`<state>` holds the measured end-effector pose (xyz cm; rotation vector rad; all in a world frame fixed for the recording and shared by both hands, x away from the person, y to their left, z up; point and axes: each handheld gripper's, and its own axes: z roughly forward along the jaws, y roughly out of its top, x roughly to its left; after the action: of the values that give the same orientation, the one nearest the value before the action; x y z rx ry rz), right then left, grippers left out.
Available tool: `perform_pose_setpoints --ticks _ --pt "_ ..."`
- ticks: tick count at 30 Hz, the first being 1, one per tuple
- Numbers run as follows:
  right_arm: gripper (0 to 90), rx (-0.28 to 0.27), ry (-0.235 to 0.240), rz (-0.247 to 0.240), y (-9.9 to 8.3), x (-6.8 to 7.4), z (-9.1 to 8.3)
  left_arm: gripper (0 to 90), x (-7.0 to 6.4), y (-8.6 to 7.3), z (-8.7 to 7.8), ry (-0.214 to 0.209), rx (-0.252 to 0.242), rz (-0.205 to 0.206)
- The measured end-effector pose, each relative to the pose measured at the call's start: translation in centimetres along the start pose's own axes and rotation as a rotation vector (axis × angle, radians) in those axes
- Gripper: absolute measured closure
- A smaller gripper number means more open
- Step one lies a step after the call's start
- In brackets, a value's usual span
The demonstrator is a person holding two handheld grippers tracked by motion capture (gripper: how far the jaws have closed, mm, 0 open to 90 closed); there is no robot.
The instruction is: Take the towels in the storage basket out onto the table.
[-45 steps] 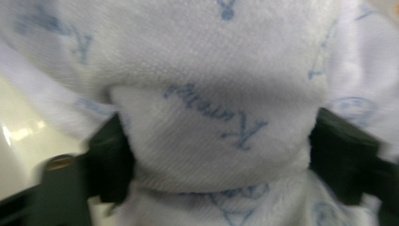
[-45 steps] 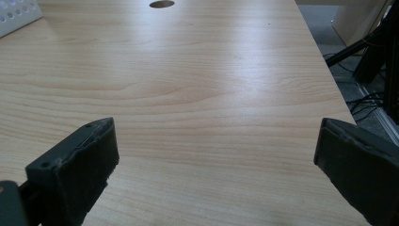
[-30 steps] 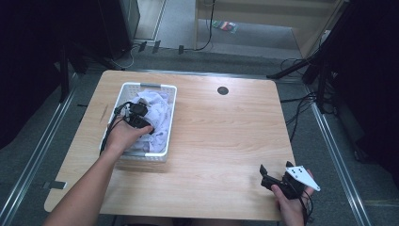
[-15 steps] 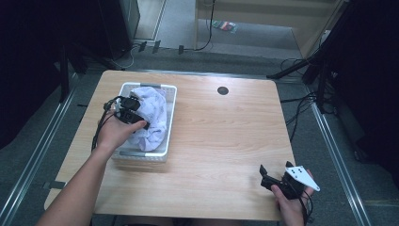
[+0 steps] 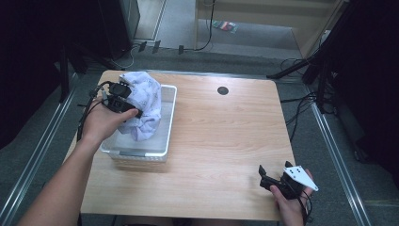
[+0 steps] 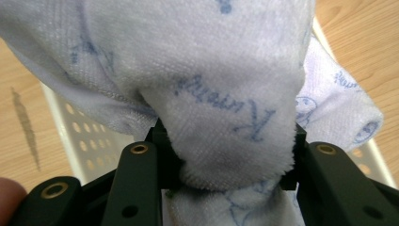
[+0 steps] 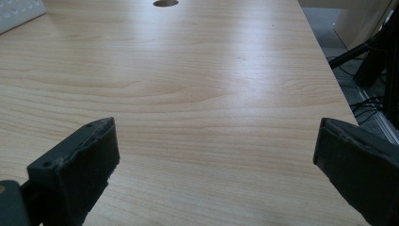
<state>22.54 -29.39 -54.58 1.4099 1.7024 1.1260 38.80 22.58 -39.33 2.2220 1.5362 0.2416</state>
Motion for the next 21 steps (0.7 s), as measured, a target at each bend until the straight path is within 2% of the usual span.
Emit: perform_pose_setpoints --ticks 4,6,11,16,21 --pt "0.5 0.000 -0.002 -0.008 0.0 0.0 0.0 57.1 -0.3 0.8 -1.1 -0.015 -0.021 -0.003" --pt "0.4 0.000 -0.004 -0.008 0.0 0.0 0.0 57.0 -0.4 1.0 -1.3 -0.020 -0.014 0.002" --pt "0.3 -0.003 -0.017 -0.021 0.0 0.2 0.0 56.9 -1.5 2.4 -2.2 -0.028 -0.040 0.020" --pt "0.0 -0.002 -0.023 -0.019 0.0 0.2 0.0 56.9 -2.6 3.2 -2.2 -0.031 -0.038 0.044" --pt "0.0 -0.003 -0.029 -0.019 -0.1 0.2 0.0 56.8 -4.6 4.4 -1.6 -0.049 -0.032 0.084"
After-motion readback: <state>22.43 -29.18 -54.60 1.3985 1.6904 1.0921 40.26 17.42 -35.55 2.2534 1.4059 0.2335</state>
